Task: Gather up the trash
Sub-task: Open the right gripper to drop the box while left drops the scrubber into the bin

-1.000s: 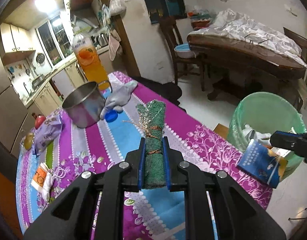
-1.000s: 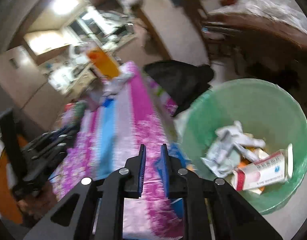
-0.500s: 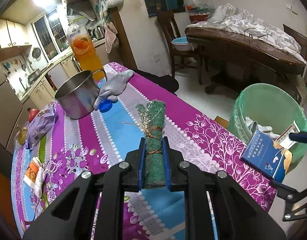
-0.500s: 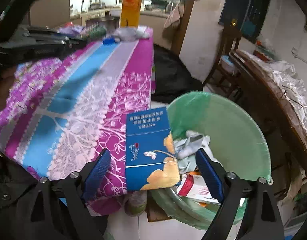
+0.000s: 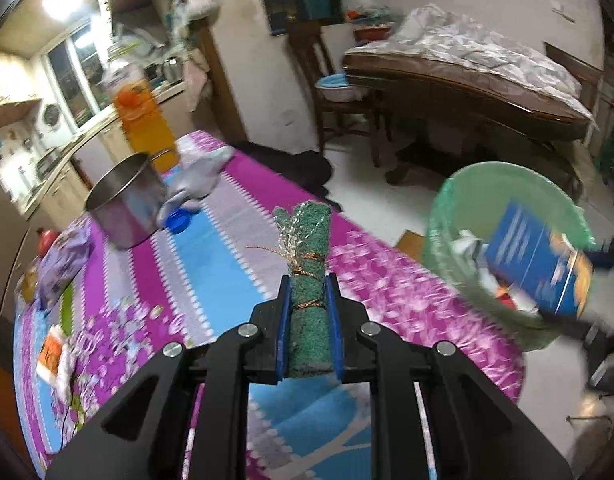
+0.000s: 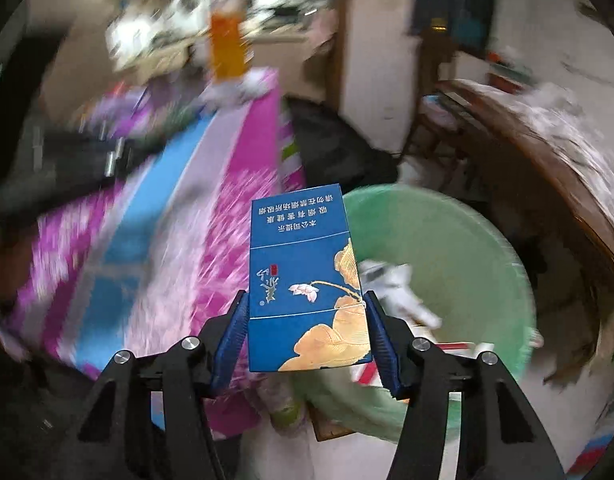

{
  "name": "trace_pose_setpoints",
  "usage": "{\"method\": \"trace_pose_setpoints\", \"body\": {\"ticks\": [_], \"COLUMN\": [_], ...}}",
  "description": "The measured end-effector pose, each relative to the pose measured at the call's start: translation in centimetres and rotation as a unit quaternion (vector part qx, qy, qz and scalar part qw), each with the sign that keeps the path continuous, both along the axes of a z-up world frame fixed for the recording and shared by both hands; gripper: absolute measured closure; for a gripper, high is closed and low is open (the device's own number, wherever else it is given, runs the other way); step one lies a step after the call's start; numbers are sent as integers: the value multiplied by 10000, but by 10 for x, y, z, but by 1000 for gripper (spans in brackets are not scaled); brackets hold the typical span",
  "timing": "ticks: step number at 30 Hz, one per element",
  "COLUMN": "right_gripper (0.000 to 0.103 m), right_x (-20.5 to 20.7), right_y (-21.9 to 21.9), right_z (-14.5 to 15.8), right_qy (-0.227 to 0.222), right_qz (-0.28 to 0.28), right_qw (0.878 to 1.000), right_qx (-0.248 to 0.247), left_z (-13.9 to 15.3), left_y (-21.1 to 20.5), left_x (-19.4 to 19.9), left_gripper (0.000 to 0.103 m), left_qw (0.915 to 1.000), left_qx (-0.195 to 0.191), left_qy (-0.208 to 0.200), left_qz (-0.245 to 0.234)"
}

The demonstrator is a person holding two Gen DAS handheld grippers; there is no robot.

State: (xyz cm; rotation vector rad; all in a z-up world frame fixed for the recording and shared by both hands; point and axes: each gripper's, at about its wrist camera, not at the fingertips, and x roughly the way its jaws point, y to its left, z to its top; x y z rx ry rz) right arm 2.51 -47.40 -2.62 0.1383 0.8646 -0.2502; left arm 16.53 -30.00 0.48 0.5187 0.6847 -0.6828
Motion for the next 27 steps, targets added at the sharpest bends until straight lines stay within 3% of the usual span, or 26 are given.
{"method": "trace_pose_setpoints", "body": {"ticks": [3,7,11,12,17,20,26,27], "right_gripper": [45,45,45,45,45,45,44,43], "right_x": [-20,-40,-52,-55,-58,-54,-33,-29], "right_y": [-34,-73,-98,-103,-116,-120,-125,-125], "right_z": [30,50,53,54,49,44,34,32], "right_qy": [-84,79,247,287,541,644,675,670], "right_qz": [-629,-1240,-1633,-1697,-1842,-1869,-1768,-1691], "right_qw": [9978,9911,9823,9800,9745,9726,9738,9749], "right_qx": [189,481,881,1000,1165,1221,1262,1283], "left_z": [7,14,15,13,1,-5,-12,-14], "left_y": [-23,-59,-93,-105,-136,-146,-159,-161], "left_x": [-8,-23,-32,-31,-30,-31,-27,-27], "left_gripper": [87,87,87,87,87,87,86,71], "left_qw": [9987,9907,9720,9631,9425,9399,9461,9483], "left_qx": [-12,-9,-16,-22,152,227,318,332], "left_qy": [93,370,897,1187,1641,1666,1454,1376], "left_qz": [-497,-1307,-2173,-2417,-2907,-2972,-2877,-2839]}}
